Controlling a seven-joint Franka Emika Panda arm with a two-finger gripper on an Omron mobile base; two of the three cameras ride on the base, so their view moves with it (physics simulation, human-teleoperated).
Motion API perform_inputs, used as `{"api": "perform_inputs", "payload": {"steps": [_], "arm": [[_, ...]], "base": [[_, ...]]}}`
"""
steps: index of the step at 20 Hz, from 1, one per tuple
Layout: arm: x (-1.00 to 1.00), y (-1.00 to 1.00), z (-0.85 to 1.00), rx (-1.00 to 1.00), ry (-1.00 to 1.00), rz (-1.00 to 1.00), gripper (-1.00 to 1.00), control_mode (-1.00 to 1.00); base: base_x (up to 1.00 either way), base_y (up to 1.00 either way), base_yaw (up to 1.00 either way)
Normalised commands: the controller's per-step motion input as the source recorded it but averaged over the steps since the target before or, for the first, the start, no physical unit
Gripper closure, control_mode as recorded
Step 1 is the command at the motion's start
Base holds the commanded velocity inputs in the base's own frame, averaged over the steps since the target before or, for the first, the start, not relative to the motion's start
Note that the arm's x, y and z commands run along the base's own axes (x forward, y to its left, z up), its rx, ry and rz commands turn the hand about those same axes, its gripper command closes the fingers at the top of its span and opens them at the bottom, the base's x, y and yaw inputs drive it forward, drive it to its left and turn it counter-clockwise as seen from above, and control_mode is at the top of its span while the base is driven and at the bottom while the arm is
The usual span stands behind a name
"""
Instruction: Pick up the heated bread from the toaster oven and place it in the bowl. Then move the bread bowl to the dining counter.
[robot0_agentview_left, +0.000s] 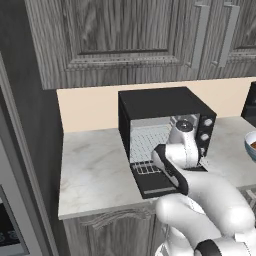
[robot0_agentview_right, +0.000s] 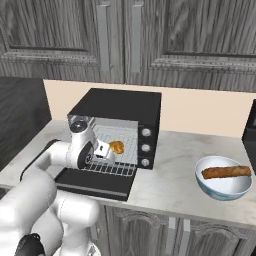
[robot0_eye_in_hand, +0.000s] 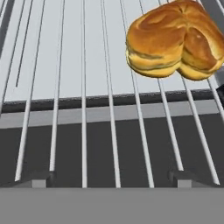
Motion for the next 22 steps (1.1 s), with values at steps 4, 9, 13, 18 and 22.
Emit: {"api": "perform_inputs", "payload": {"steps": [4, 9, 13, 18, 22], "arm": [[-0.92, -0.04, -0.09, 0.00, -0.09, -0.04, -1.00, -1.00], [-0.13, -0.21, 0.76, -0.01, -0.34, 0.00, -1.00, -1.00], [0.39, -0.40, 0.39, 0.00, -0.14, 0.02, -1.00, -1.00], [0.54, -0.54, 0.07, 0.00, 0.07, 0.09, -1.00, -1.00], [0.49, -0.21, 0.01, 0.00, 0.19, 0.04, -1.00, -1.00]], "base": [[0.00, 0.00, 0.00], [0.00, 0.00, 0.00], [0.00, 0.00, 0.00], [0.00, 0.00, 0.00], [0.00, 0.00, 0.00]]}}
